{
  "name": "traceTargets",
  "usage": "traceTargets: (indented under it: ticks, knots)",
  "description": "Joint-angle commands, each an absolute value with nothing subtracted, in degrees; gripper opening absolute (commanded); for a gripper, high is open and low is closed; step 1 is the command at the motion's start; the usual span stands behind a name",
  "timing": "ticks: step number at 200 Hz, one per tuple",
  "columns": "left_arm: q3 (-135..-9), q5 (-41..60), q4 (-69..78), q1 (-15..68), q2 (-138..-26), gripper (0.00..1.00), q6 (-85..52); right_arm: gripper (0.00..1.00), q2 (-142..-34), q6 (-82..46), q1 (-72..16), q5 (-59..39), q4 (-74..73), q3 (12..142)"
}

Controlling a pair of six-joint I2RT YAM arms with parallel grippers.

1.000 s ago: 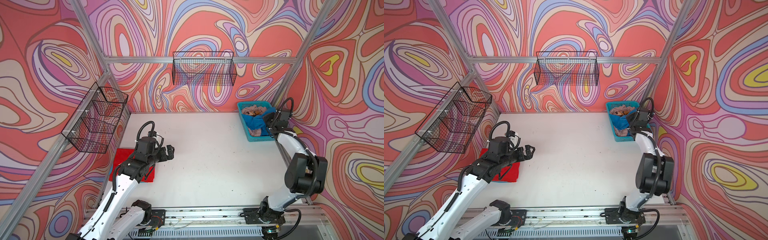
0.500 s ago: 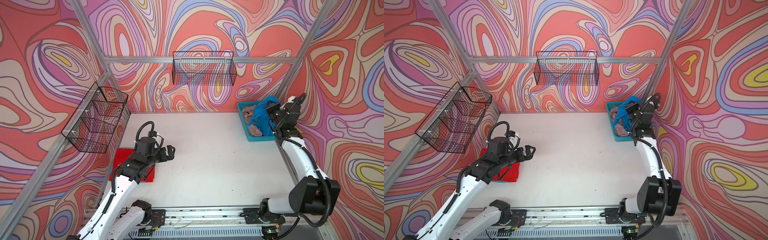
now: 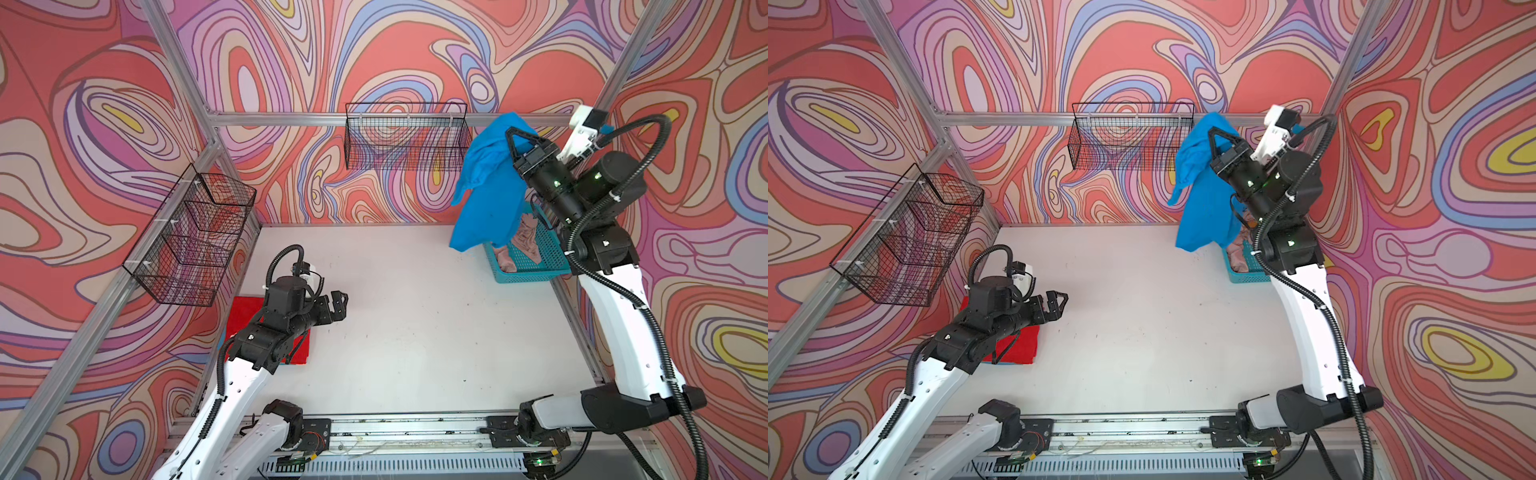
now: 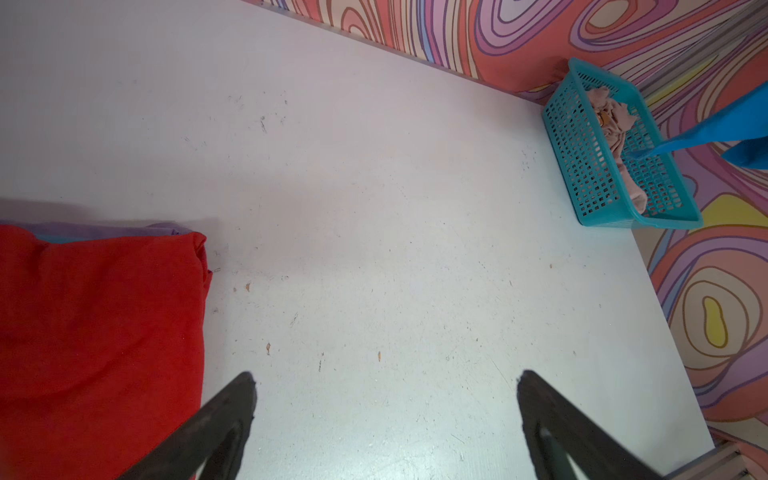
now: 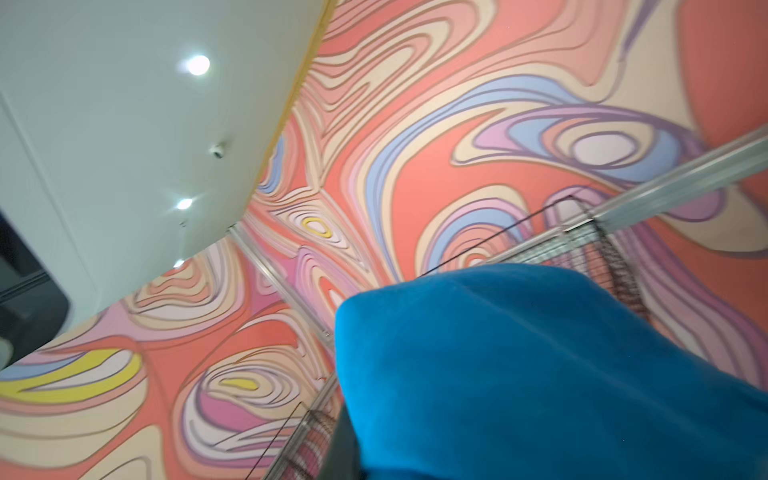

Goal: Fold and stack the t-shirts
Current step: 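Lift the blue t-shirt out of the basket with the right gripper, then lay the blue t-shirt on the table and open the right gripper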

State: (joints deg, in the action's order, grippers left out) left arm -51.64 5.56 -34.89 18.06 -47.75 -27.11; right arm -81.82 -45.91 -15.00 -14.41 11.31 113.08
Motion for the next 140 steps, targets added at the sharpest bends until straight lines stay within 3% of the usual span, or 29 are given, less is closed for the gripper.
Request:
traceTargets:
  ticks: [1, 19, 64, 109, 119, 135, 140]
  knots:
    - [-51.1, 1.3, -35.1, 18.2, -46.2, 1.00, -26.4, 0.00, -83.2, -46.6, -20.4, -17.1, 16.7, 117.7]
    - [-51.4, -3.9, -36.6, 18.1, -45.0, 1.00, -26.8, 0.00, -81.0, -49.4, -23.7, -18.1, 15.1, 111.9]
    - [-51.2, -19.2, -40.8, 18.1, -41.9, 1.00, -30.0, 0.00, -68.8, -58.4, -24.2, -20.2, 0.9, 71.3]
    - [-51.5, -18.6, -41.4, 18.1, -44.2, 1.00, -30.4, 0.00, -56.5, -68.3, -24.2, -12.3, -11.4, 28.5]
    - [-51.9, -18.4, -41.8, 18.2, -45.3, 1.00, -30.3, 0.00, -54.3, -67.6, -24.1, -11.0, -11.1, 23.9]
    - [-52.3, -18.2, -42.2, 18.2, -46.4, 1.00, -30.3, 0.00, -48.1, -61.3, -24.1, -2.7, 0.9, 25.1]
    - [-52.2, -18.0, -42.1, 18.2, -46.5, 1.00, -30.3, 0.09, -46.3, -60.0, -24.2, -0.4, 4.5, 25.8]
